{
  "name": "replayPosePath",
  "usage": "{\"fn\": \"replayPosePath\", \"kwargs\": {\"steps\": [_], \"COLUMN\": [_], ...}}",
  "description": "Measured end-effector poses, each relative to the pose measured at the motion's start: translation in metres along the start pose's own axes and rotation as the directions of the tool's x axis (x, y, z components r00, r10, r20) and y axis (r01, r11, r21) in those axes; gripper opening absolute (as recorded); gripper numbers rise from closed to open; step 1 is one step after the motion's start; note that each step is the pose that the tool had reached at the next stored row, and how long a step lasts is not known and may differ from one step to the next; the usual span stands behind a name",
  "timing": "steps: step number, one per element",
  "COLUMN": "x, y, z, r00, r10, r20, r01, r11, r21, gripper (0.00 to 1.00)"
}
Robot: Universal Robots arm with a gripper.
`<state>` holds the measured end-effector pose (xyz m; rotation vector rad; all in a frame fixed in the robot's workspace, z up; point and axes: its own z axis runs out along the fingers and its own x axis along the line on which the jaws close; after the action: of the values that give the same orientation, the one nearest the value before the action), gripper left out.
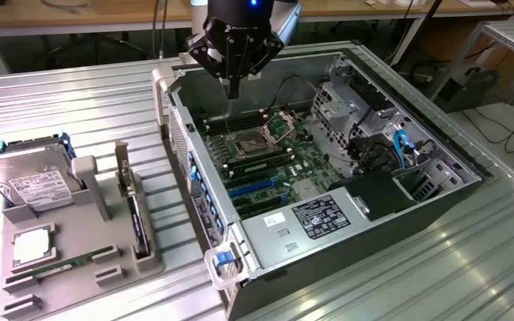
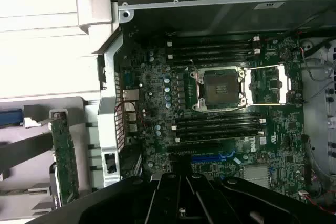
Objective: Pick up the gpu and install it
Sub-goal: 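Reach for the gpu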
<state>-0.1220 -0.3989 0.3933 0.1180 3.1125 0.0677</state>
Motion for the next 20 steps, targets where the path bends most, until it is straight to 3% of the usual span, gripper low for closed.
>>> {"fn": "replayPosePath", "kwargs": {"steps": [12, 16, 20], "x": [0.001, 0.010, 0.028], "y": [-0.0005, -0.0098, -0.0251], "z": [-0.0001, -0.0007, -0.0018], "r00": [1.0000, 1.0000, 1.0000], "r10": [0.000, 0.000, 0.000], "r20": [0.0000, 0.0005, 0.0005], "r01": [0.000, 0.000, 0.000], "r11": [1.0000, 1.0000, 1.0000], "r21": [0.0001, 0.0000, 0.0000], "gripper": [0.11, 0.11, 0.11]}}
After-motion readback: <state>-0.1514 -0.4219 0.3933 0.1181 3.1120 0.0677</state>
